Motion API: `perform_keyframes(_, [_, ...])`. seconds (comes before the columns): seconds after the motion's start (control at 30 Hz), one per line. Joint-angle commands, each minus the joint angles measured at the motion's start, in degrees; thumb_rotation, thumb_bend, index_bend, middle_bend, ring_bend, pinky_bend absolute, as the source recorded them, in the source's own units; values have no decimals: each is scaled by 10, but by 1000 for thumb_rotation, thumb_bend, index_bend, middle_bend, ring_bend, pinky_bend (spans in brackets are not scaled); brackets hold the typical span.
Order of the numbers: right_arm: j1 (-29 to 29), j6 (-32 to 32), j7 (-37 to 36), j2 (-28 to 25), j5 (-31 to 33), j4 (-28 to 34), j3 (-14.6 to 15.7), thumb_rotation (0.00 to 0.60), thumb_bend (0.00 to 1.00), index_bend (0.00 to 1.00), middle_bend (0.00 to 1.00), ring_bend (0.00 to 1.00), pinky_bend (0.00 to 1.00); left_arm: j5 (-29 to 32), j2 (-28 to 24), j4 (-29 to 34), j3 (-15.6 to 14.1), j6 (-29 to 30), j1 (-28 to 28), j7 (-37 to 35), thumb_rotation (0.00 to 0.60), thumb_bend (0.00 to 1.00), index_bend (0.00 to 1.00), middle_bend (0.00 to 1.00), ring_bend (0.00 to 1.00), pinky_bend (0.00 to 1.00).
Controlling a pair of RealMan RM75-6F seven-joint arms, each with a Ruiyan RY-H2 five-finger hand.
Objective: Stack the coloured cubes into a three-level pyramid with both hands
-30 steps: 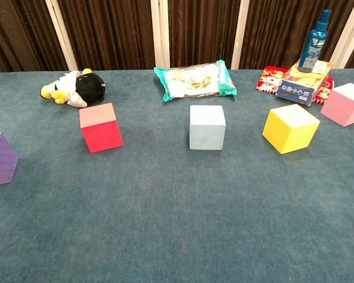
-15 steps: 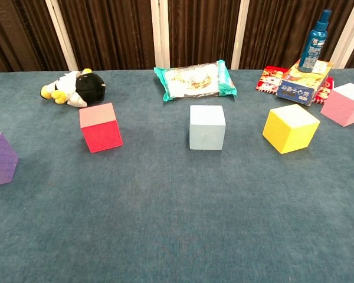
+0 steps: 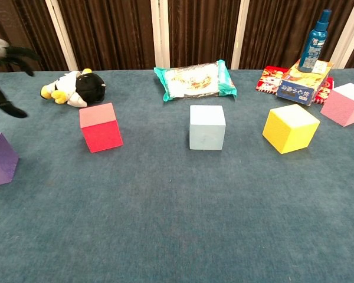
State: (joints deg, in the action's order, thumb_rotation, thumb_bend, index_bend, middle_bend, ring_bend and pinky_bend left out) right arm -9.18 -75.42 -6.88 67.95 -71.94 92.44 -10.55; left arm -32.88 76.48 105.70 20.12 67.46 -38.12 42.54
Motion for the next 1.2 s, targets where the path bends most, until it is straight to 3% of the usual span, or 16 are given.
perform_keyframes(0.03, [0, 1, -4, -2, 1, 1, 0, 600, 258, 0, 0, 0, 0, 36, 35, -27, 9, -2, -38, 20, 600, 172, 26, 155, 0, 30])
perform_keyframes(0.43, [3, 4, -18, -7, 8, 1, -3, 600, 258, 0, 0, 0, 0, 90, 99, -91, -3, -9, -97, 36, 600, 272, 32, 177, 0, 30])
perform_keyframes(0.9, [2, 11, -23, -10, 11, 5, -2, 600, 258, 0, 0, 0, 0, 130, 150, -166, -14, -36, -138, 37, 600, 280, 43, 219, 0, 30])
perform_keyframes(1.13, [2, 14, -26, -11, 16, 8, -3, 600, 258, 0, 0, 0, 0, 125, 168, -193, -21, -37, -146, 31, 600, 371, 77, 312, 18, 75])
perform_keyframes(1.2, [2, 17, -27, -11, 22, 10, -4, 600, 258, 0, 0, 0, 0, 94, 166, -192, -28, -41, -151, 28, 600, 389, 85, 323, 24, 83])
